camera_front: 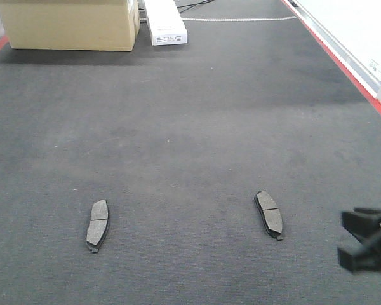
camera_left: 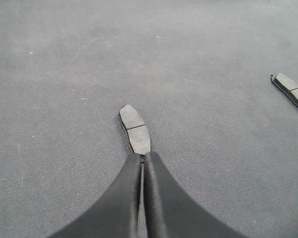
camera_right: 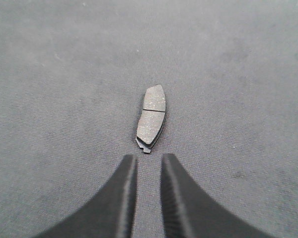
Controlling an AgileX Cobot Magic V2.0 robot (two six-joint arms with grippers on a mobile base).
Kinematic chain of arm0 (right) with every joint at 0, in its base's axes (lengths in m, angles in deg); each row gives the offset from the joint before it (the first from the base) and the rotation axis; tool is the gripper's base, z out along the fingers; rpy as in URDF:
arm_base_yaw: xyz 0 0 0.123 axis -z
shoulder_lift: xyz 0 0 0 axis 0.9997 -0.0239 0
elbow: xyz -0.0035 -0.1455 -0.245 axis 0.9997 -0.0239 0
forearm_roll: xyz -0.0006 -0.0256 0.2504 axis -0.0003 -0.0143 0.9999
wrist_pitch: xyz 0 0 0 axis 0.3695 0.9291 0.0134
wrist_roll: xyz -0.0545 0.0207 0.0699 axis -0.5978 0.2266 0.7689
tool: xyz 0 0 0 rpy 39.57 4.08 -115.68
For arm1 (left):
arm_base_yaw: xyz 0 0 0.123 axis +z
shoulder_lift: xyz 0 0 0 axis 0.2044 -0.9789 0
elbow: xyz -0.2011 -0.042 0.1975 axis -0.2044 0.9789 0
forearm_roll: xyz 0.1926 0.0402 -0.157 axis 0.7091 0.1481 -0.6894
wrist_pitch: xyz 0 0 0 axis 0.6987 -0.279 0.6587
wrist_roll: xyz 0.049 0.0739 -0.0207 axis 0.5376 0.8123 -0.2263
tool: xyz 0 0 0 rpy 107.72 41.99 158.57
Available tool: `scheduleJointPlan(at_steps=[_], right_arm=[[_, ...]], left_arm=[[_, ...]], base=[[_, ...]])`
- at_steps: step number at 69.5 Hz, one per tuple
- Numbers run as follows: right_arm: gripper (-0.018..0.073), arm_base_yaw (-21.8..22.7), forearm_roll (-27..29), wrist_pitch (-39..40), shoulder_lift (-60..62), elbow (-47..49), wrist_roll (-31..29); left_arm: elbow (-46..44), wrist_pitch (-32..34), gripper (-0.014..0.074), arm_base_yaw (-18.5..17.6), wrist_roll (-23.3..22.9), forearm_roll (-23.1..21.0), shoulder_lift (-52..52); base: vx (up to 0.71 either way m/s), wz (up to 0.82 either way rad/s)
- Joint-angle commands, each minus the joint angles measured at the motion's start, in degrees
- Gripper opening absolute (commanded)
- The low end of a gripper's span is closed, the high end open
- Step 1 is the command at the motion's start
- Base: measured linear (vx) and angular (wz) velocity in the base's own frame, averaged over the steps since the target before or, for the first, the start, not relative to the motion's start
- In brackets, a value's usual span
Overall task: Move and align brake pads A on conveyor
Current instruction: 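Open the right gripper to release the pad beside the other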
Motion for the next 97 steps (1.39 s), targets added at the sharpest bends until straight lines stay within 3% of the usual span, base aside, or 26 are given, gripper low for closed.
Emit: scheduleJointPlan(at_steps=[1, 7, 23, 97], right_arm=[[0.0031, 0.3, 0.0, 3.4, 4.2, -0.5, -0.6], [-0.0011, 0.3, 0.0, 4.8, 7.7, -2.6, -0.6], [-0.0006, 0.3, 0.1, 7.2, 12.8, -4.4, -0.5], [-0.0006, 0.3, 1.2, 6.2, 13.0, -4.4, -0.5]], left_arm=[[-1.4, 3.7, -0.0006, -0.4, -0.2, -0.3, -0.3], [-1.4, 3.7, -0.0006, -0.4, -0.2, -0.3, -0.3], [-1.4, 3.7, -0.0006, -0.4, -0.2, -0.3, -0.3], [-1.4, 3.7, -0.0006, -0.4, -0.2, -0.3, -0.3]], base=[[0.00, 0.00], [0.00, 0.00], [0.00, 0.00], [0.00, 0.00]])
